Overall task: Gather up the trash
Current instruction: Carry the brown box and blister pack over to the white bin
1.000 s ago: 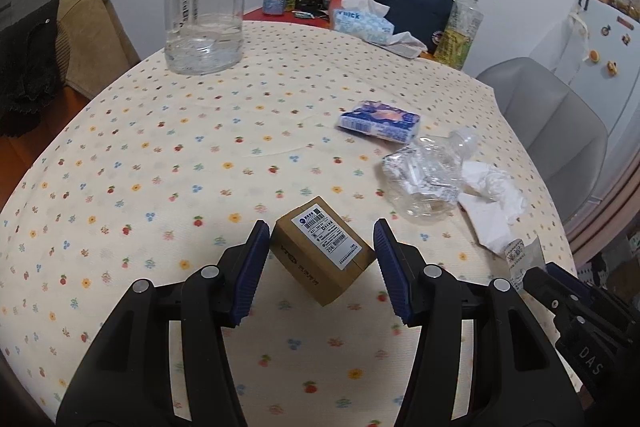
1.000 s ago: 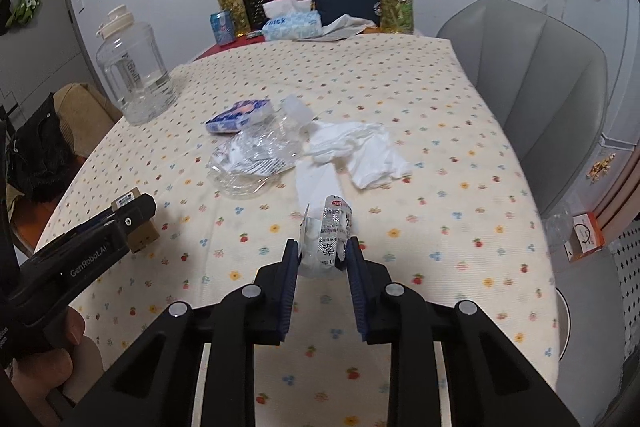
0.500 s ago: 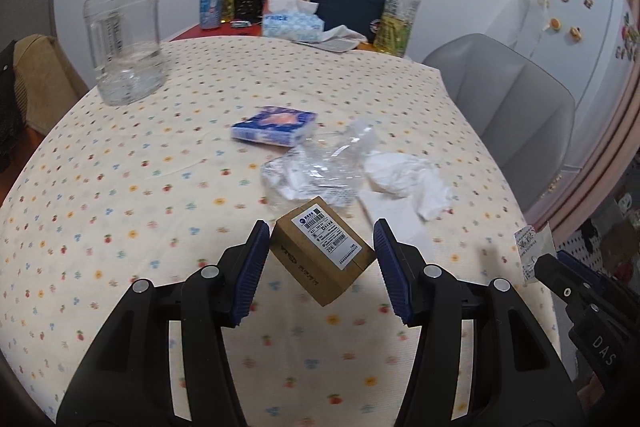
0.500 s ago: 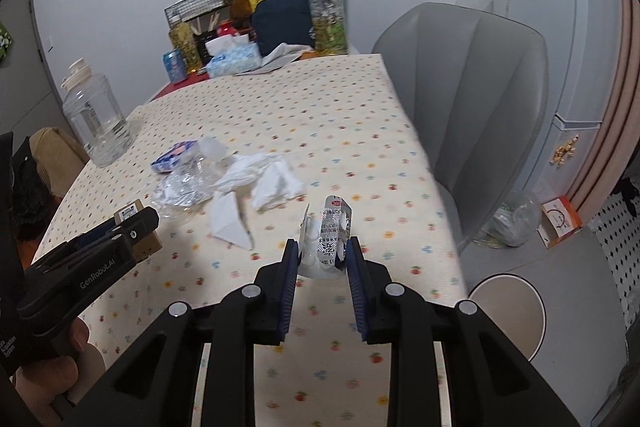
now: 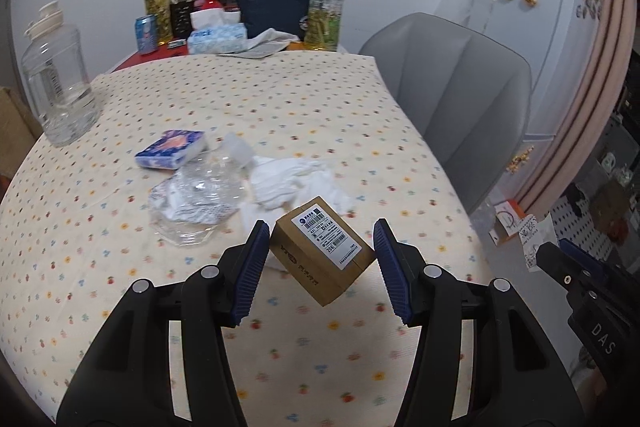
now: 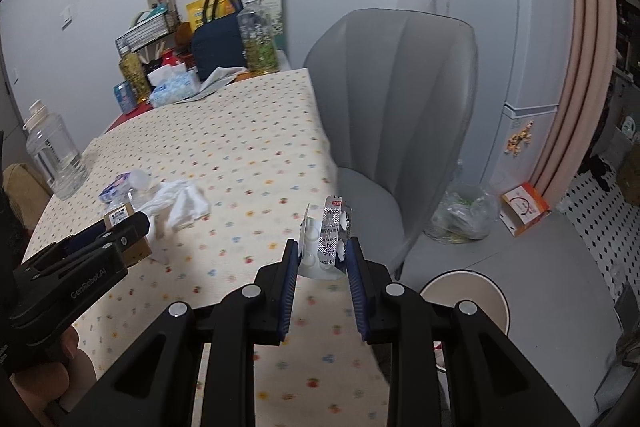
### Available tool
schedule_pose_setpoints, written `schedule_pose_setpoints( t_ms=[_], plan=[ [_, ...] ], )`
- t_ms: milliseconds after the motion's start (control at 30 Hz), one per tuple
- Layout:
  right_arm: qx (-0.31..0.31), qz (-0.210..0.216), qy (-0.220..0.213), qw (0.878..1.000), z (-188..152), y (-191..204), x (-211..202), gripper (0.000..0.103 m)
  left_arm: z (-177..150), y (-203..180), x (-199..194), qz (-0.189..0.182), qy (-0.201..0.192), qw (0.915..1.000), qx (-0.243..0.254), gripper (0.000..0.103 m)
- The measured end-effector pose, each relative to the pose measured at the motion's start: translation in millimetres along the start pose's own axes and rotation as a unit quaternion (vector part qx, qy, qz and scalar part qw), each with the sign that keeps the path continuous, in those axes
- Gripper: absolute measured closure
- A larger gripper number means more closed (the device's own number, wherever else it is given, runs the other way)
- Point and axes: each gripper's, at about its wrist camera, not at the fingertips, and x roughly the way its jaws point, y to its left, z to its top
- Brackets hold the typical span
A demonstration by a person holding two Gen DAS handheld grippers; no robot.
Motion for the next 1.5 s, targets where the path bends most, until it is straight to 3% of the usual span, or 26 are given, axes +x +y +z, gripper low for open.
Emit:
schedule_pose_setpoints(
  t_ms=[700,1400,1500],
  plan=[
    [0.042,-0.083,-0.008,0.996,1.8,-116.6,-12.6,0.078,3.6,-128.6,26.6,-0.053,0.017,0.9937,0.097,0.049],
    [0.126,-0.094,0.020,0.987,-12.4,-224.4,25.0,0.078,-9.6,-242.3,79.5,-0.077,0.063,0.9778,0.185,0.049],
    [0.140,-0.092,0.022,0.986,-14.8,-239.4,34.9,0.072,-13.1,-256.6,87.7,-0.078,0.070,0.9748,0.197,0.049]
  ],
)
